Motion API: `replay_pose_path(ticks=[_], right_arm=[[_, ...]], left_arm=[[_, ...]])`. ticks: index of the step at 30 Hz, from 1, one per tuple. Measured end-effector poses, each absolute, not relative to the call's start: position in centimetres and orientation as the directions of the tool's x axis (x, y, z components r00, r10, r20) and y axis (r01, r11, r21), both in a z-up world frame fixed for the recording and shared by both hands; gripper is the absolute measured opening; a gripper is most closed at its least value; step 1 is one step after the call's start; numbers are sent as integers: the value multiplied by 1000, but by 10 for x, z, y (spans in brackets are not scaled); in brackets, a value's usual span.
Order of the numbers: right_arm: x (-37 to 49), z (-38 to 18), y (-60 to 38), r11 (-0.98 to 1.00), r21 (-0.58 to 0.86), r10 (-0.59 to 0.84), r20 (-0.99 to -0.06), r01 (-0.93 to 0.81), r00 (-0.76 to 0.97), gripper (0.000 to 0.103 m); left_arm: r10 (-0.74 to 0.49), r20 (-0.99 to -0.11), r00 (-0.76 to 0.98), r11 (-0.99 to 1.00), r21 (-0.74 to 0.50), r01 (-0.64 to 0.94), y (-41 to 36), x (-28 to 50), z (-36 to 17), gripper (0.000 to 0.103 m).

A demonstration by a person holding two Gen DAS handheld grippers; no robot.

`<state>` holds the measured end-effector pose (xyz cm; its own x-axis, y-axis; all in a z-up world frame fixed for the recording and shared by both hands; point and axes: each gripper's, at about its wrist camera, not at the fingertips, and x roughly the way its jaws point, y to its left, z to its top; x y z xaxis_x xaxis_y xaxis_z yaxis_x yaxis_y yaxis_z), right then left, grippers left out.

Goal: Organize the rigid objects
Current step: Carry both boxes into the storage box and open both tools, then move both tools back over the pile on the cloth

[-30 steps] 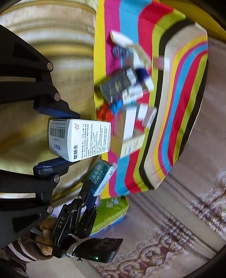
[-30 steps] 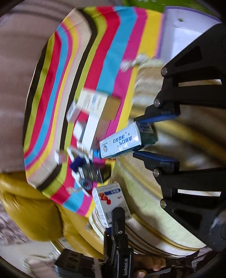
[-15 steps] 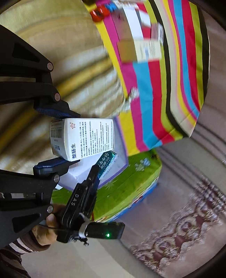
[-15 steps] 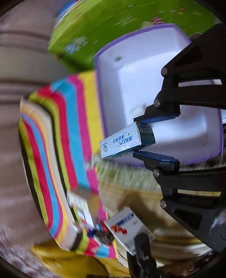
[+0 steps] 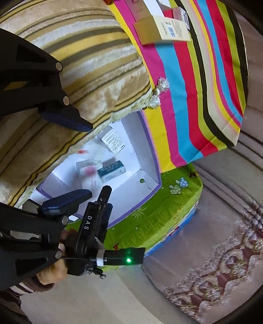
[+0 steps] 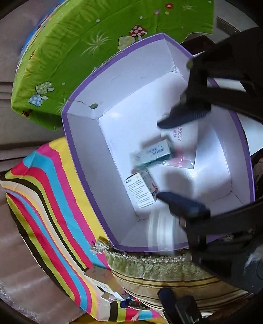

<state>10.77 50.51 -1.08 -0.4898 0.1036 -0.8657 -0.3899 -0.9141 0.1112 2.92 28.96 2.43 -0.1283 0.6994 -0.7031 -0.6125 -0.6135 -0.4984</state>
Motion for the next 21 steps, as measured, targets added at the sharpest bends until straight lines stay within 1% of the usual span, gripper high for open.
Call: replay_pose_path(ticks=[6,10,21], right_arm=[[102,-5,492,-926,112,91,-861,-361,-500,71],[98,-1,484,-930,118,82,-857,-347,-509,71],[76,7,443,-956,124,36,-849,-266,-527,71]], left_arm=[[709,-678,-194,-643,-509,-572,259,23,34,60],[705,-663,-253,-678,-523,-517,224,13,40,60],[603,-658,-451,-797,-525,-299,104,-4,37,60]])
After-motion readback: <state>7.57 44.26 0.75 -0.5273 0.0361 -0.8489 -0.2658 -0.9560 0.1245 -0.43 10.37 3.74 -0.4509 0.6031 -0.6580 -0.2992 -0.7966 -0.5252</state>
